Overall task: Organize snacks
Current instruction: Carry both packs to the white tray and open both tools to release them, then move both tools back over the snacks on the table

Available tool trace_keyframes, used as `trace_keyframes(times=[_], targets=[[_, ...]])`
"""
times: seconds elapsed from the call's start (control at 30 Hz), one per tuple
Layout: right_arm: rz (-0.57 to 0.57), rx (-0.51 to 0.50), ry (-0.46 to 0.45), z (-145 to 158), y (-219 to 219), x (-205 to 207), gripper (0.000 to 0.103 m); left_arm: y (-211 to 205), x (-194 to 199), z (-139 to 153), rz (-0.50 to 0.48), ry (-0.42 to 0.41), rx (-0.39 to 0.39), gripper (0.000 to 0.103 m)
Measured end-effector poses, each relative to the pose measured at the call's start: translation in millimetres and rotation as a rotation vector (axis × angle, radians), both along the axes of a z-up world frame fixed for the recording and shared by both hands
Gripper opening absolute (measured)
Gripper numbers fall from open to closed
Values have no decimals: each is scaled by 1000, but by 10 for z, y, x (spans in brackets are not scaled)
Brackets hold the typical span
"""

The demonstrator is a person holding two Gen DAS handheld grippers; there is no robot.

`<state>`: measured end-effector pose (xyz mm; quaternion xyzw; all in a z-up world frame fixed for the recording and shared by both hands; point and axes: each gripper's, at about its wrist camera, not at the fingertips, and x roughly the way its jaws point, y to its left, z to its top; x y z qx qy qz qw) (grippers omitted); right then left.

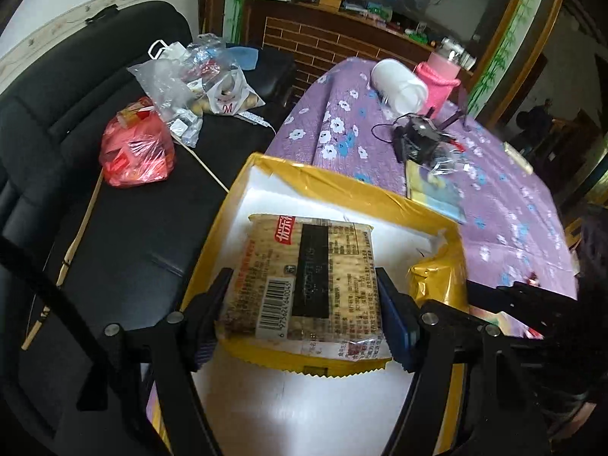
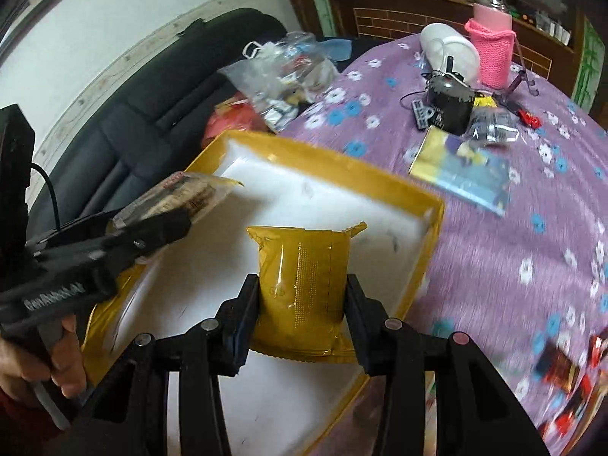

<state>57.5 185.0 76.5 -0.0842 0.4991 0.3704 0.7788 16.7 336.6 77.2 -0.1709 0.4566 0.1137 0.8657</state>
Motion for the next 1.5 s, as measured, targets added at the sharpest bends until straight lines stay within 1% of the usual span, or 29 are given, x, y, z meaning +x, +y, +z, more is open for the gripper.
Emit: trace_keyframes(times=[0.1, 0.2, 0.27, 0.37, 0.43, 0.47, 0.57, 0.63, 0.7, 0.8, 0.93, 1.0, 1.27, 1.5], targets=[[-3, -38, -13, -107, 124, 159, 43, 33, 221, -156, 10, 29, 10, 72], [5, -69, -24, -197, 195, 212, 43, 51, 337, -274, 3, 44, 27, 72], [12, -80, -28, -226, 203, 232, 43, 43, 378, -330, -6, 51, 50, 72], [15, -95, -20, -294, 219, 268, 43, 38, 399, -410, -15, 59, 60, 72], [16, -96, -27, -306, 209, 253, 43, 14, 392, -424, -23, 54, 92, 73], [17, -98, -28, -314, 212, 247, 44, -4, 393, -428, -31, 50, 101, 75], [6, -99, -33, -332, 217, 251, 44, -13, 368, -409, -28, 36, 97, 85], [12, -109, -44, -322, 227, 238, 45, -9, 353, -385, -15, 25, 93, 87], [12, -110, -62, -286, 218, 211, 55, -8, 340, -357, -6, 18, 84, 89], [4, -101, -99, -178, 135, 142, 65, -30, 323, -312, 1, 9, 88, 93], [-21, -76, -112, -38, -29, 70, 73, -106, 284, -249, 4, -3, 100, 98], [-32, -57, -119, 41, -137, 24, 81, -150, 265, -222, 1, -4, 104, 101], [-52, -19, -135, 244, -539, -152, 86, -431, 109, -74, -2, 13, 175, 103], [-86, 31, -82, 261, -1003, -294, 86, -785, -104, 5, -24, 38, 211, 103]])
